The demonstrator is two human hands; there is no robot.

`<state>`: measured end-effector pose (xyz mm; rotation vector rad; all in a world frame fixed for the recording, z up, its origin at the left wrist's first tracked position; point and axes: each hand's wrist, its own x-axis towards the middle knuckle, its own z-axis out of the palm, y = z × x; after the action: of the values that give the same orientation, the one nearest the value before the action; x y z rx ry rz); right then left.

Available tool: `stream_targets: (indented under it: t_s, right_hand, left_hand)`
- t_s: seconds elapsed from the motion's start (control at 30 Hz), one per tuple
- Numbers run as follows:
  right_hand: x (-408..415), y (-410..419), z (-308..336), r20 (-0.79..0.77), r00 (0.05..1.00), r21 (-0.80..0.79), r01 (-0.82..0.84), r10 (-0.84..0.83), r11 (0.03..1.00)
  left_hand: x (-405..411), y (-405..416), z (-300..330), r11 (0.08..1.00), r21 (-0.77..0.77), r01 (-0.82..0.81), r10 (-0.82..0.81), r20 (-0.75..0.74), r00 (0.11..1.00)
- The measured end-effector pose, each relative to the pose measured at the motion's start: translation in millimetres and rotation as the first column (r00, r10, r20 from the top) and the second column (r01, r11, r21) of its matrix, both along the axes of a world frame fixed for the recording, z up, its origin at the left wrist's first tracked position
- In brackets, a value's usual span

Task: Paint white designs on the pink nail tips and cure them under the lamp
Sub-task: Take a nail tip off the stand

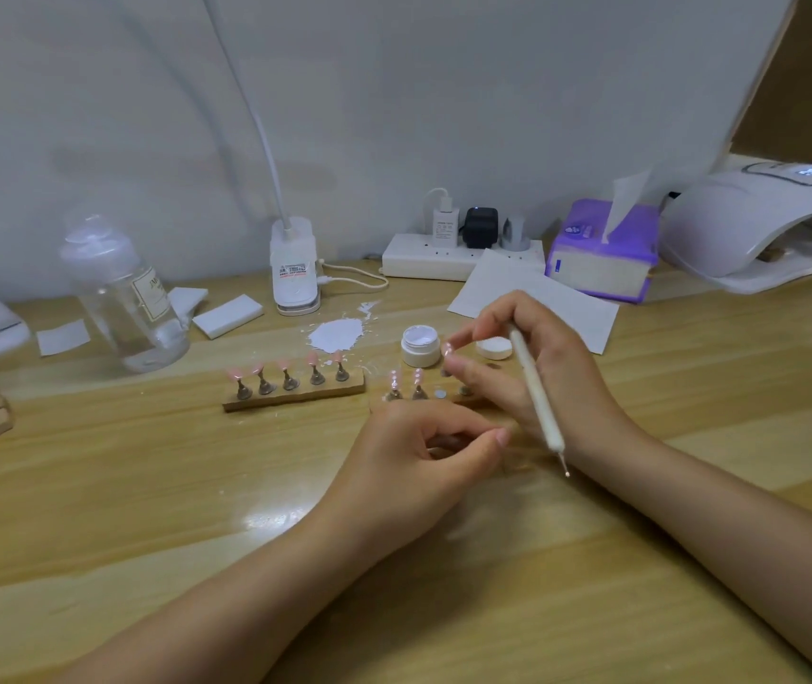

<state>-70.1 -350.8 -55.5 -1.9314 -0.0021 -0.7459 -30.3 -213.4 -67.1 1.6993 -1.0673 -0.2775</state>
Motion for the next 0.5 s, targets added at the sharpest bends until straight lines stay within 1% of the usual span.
stream_targets:
  t_s: [0.17, 0.3, 0.5]
  right_hand:
    - [0.8, 0.8, -4.6, -0.025, 0.999, -0.015, -0.031, 0.031, 0.999]
    - [3.2, -0.5, -7.4, -0.042, 0.998, -0.011, -0.051, 0.051, 0.999]
    - [4.8, -1.4, -9.3, -0.075, 0.996, -0.070, -0.053, 0.048, 0.996]
  left_hand:
    - [1.2, -1.3, -1.5, 1.000, 0.000, 0.002, -0.002, -0.045, 0.999]
    - [1.4, -1.5, -2.0, 1.000, -0.001, -0.009, 0.009, -0.051, 0.999]
    - [2.1, -2.6, -2.2, 1.000, 0.012, -0.021, 0.022, -0.061, 0.998]
